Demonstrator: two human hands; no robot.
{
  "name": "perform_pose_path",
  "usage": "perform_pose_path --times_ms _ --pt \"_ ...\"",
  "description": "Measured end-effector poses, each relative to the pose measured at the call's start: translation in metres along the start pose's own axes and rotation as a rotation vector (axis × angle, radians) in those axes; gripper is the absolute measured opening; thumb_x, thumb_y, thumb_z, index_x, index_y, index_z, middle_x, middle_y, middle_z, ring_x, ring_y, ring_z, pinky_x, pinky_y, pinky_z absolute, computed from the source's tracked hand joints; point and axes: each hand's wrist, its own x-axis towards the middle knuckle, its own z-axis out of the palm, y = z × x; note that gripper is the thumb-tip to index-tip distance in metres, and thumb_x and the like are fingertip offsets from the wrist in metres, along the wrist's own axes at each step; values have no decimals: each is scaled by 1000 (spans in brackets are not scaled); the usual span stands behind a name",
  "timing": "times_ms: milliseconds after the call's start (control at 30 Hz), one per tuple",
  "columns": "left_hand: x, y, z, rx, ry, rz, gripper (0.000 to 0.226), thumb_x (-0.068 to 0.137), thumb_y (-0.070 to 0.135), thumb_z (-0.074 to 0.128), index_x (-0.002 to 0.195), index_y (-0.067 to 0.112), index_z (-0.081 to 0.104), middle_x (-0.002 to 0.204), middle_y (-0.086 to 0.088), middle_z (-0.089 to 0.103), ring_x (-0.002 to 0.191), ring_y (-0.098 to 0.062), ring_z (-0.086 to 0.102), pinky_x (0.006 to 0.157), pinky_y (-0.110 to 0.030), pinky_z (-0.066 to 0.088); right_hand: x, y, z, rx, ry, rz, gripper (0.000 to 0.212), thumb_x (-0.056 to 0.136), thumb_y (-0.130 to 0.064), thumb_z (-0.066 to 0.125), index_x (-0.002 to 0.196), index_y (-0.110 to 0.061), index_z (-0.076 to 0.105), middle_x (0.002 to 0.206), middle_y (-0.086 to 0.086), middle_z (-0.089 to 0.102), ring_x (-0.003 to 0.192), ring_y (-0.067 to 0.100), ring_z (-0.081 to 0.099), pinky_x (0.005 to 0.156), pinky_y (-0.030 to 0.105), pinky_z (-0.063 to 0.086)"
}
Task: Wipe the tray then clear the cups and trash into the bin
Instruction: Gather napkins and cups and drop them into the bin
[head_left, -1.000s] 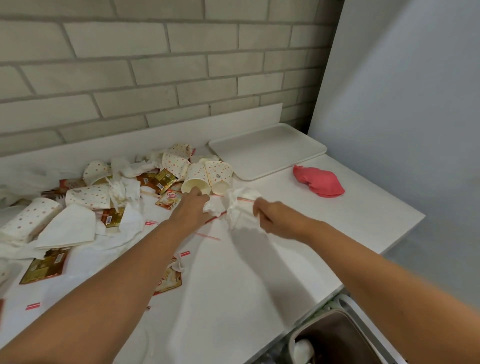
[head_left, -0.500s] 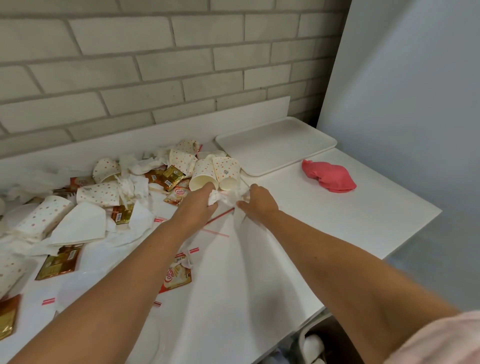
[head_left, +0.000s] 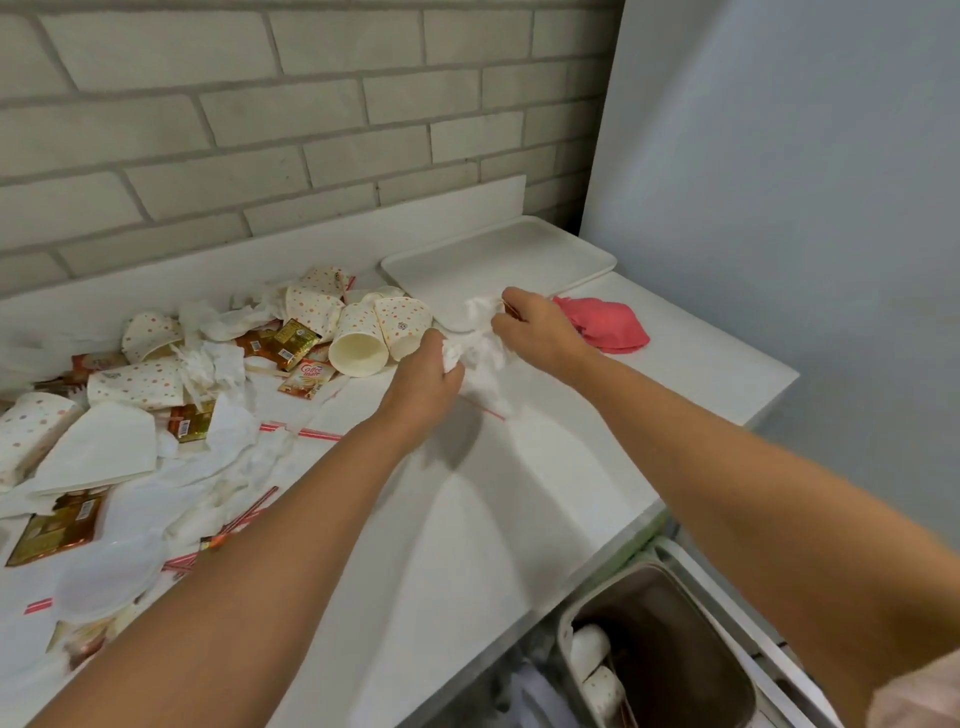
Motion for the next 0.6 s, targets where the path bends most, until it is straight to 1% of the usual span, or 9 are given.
perform_pose_path --times_ms 100,167,200,267,300,367,433,533,600 --pt "-7 33 17 -68 -60 9 12 96 17 38 102 7 40 85 -5 48 72 -21 44 51 -25 30 -24 5 -38 -42 -71 94 14 90 -12 47 78 -6 44 71 7 42 63 19 40 54 25 33" --pt "-15 55 33 -109 -125 2 12 96 18 38 102 9 38 90 -5 48 69 -16 44 52 -26 32 -44 15 -58 -78 -100 146 26 86 -17 49 100 4 54 94 20 55 82 31 53 73 37 49" --pt "-18 64 40 -132 -166 -11 14 95 19 38 105 9 38 94 -5 49 70 -15 45 55 -28 35 -51 21 -66 -93 -131 158 29 84 -17 50 103 4 55 99 19 56 85 29 55 77 42 49" --pt "-28 83 59 -190 -293 -44 27 94 23 40 117 8 36 100 -6 50 78 -20 48 62 -29 40 -73 35 -81 -70 -181 199 8 87 -9 49 82 -2 49 79 10 48 68 17 44 61 31 42" --pt "-35 93 70 -218 -369 -59 33 93 26 42 121 9 34 101 -6 51 81 -21 49 61 -29 40 -85 42 -89 -28 -198 244 13 88 -5 47 76 -9 44 72 5 42 64 14 39 57 26 34" --pt "-49 107 90 -284 -521 -87 39 92 32 44 122 11 31 93 -5 51 77 -20 49 55 -26 38 -109 60 -101 40 -177 320 13 85 -6 48 76 -14 44 72 2 40 65 15 37 58 27 30" --pt "-66 114 112 -308 -658 -106 41 91 33 45 122 12 29 83 -2 49 70 -17 47 54 -25 38 -137 80 -102 81 -152 390 2 75 -17 49 77 -16 47 73 2 43 67 16 38 59 29 30" --pt "-92 106 150 -325 -827 -161 47 85 26 48 127 13 31 78 -8 52 65 -22 50 54 -27 41 -177 125 -85 105 -159 515 13 78 -17 49 87 -13 57 86 4 58 79 18 52 73 32 40" --pt "-110 91 175 -355 -930 -236 40 84 15 46 123 16 38 73 -10 50 63 -23 49 53 -27 41 -205 150 -65 110 -195 608 16 75 -21 50 88 -15 57 91 6 60 82 20 55 74 35 44"
